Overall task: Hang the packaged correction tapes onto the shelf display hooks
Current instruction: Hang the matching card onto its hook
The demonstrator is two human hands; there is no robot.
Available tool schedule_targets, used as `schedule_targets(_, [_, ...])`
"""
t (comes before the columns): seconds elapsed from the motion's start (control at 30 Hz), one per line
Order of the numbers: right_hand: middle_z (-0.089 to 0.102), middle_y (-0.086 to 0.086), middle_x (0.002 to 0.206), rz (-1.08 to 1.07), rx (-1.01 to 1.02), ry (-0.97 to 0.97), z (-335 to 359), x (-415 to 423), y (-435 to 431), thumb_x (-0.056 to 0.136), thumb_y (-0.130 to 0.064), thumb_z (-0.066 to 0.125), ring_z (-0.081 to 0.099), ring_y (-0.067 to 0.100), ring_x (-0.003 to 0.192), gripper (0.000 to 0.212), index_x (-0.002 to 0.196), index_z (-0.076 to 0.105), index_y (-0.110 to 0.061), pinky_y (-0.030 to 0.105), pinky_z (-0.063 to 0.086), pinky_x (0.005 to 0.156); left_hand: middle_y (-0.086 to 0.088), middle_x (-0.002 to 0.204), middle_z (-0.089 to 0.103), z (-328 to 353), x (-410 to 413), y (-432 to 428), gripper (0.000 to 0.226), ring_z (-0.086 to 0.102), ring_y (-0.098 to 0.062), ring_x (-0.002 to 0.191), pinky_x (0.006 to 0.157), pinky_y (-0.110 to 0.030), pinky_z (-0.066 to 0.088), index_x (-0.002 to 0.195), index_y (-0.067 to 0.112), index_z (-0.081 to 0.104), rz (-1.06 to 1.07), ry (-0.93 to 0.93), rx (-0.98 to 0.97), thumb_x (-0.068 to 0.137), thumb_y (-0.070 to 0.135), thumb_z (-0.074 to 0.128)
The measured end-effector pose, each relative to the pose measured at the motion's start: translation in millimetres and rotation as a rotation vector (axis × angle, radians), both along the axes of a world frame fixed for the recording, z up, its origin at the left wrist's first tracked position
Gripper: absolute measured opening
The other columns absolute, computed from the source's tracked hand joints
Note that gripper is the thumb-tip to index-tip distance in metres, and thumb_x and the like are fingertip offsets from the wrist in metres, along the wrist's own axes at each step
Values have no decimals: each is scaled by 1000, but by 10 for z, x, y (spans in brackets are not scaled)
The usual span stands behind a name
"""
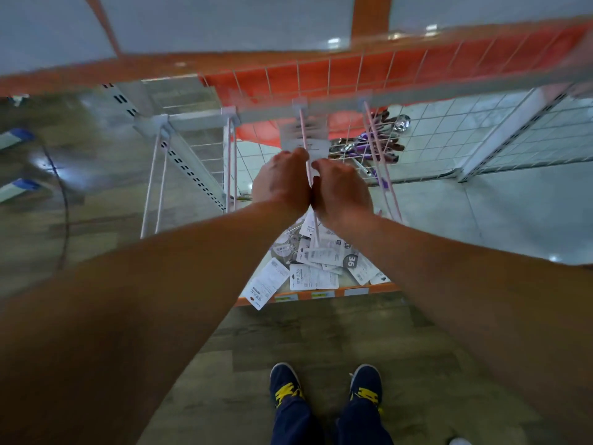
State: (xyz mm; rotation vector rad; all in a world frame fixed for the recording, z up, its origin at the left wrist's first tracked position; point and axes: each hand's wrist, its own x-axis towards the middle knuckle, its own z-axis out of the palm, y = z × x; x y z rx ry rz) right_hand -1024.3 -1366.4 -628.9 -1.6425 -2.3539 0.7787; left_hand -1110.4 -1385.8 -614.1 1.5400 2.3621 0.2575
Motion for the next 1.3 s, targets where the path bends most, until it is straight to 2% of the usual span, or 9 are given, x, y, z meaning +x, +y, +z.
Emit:
schedule_targets(0.17, [60,9,122,48,89,-51,426,139,-281,92,-5,47,53,28,113,38,129,53,-11,38,47,90,-4,127,60,411,164,-297,47,55,-26,117,90,-35,45,131,23,52,23,-12,-30,89,1,47])
schedule_targets(0.27, [60,9,124,100,142,-72,734,259,-442,91,-7,49,54,28,114,38,129,54,-11,36,45,92,-2,121,64,708,259,-505,41,58,-25,111,80,-31,43,125,21,56,13,-34,16,89,4,47])
schedule_targets(0.4, [60,6,127,116,134,-61,1172,426,-623,92,-11,53,55,24,115,38,129,55,-14,31,42,95,-4,122,64,1143,402,-737,40,60,-26,111,80,-32,45,128,20,54,-55,-5,32,90,8,52])
schedule_targets(0.53, [62,7,126,95,158,-27,1634,546,-777,92,-13,54,56,24,114,36,128,57,-15,32,43,96,-4,118,66,1573,511,-886,34,62,-25,105,72,-26,35,127,20,56,-59,3,80,95,12,49])
schedule_targets(0.9, [65,4,105,57,243,111,2770,678,-831,92,-15,46,55,24,101,23,106,63,-14,37,45,77,-5,103,70,2681,441,-946,27,64,-31,94,79,-42,53,111,23,63,-142,5,178,92,23,45])
schedule_targets(1.0, [64,4,104,36,307,111,2935,665,-731,92,-15,46,54,25,100,22,107,61,-13,40,45,76,-6,101,70,2834,431,-805,26,64,-31,92,77,-39,52,112,22,63,-144,67,228,92,21,46])
schedule_targets(1.1, [63,6,111,55,352,73,3007,668,-576,93,-14,47,52,25,107,24,114,59,-11,39,45,85,-6,105,69,2907,444,-627,28,62,-30,93,72,-35,47,116,22,61,-160,93,226,92,19,48])
schedule_targets(1.2, [59,7,120,85,386,-26,2994,729,-391,93,-15,49,48,27,114,29,121,55,-11,37,42,90,-2,113,67,2916,483,-439,29,61,-25,102,79,-35,47,121,24,59,-196,99,221,93,20,52])
schedule_targets(1.3, [60,11,120,47,431,-67,2866,825,-229,89,-12,54,50,33,111,32,121,56,-7,41,42,84,-4,122,61,2879,562,-283,36,56,-25,112,85,-36,46,129,23,54,-219,63,223,93,20,53])
